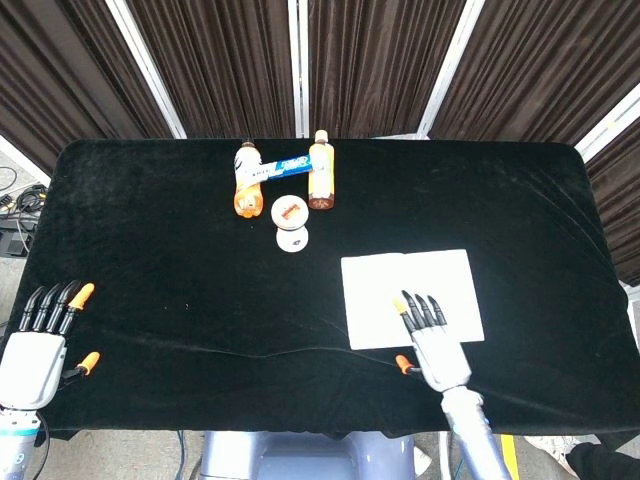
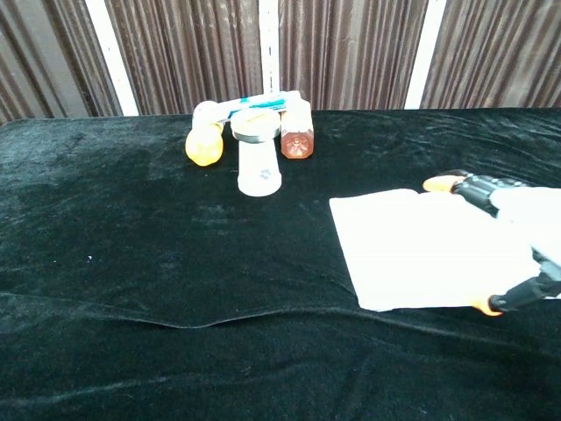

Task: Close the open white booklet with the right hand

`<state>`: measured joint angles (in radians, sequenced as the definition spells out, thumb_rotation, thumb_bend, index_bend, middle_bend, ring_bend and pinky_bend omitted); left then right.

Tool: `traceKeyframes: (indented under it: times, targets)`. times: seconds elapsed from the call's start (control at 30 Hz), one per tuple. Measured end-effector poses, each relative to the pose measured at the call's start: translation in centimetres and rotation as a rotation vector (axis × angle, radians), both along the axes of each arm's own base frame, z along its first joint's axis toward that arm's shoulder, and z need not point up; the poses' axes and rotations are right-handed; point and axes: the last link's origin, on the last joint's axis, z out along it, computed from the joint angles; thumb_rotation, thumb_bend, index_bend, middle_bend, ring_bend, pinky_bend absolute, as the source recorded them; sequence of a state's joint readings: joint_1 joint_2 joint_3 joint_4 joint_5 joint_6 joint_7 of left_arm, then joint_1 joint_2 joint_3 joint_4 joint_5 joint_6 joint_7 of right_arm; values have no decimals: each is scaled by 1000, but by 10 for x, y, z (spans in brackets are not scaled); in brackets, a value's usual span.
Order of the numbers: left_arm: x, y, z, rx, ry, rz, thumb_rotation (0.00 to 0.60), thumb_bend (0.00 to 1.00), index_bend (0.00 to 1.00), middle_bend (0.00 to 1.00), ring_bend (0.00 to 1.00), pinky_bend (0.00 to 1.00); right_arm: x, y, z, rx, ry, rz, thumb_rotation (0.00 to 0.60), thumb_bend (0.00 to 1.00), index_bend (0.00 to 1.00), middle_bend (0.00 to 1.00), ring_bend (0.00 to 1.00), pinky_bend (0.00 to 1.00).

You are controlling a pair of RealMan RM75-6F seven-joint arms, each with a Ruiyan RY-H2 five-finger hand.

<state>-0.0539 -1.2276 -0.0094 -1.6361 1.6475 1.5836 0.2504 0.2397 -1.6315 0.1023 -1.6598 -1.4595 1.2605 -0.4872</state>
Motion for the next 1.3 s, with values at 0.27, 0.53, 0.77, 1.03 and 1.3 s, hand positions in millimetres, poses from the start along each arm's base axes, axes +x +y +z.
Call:
traceKeyframes:
  times: [0.27, 0.53, 0.77, 1.03, 1.3]
  targets:
    - [-1, 1, 0, 3, 1, 4, 600, 183, 0, 0, 0, 0, 9, -15, -29, 16, -27, -44, 600, 118, 0, 0, 0, 0]
    - [-2, 3, 0, -1, 3, 9, 600, 183, 0, 0, 0, 0, 9, -18, -41, 32, -17, -64, 600, 117, 0, 0, 0, 0]
    - [-2, 2, -1, 0, 1, 6, 600, 183, 0, 0, 0, 0, 4, -18, -50, 49, 4, -79, 600, 118, 0, 0, 0, 0]
    - [-1, 2, -2, -5, 4, 4, 600, 183, 0, 0, 0, 0, 3, -23, -57, 48, 6, -84, 600, 117, 0, 0, 0, 0]
    - [-1, 2, -1, -2, 0, 5, 600, 183, 0, 0, 0, 0, 2, -24, -65, 56, 19, -90, 600, 118, 0, 0, 0, 0]
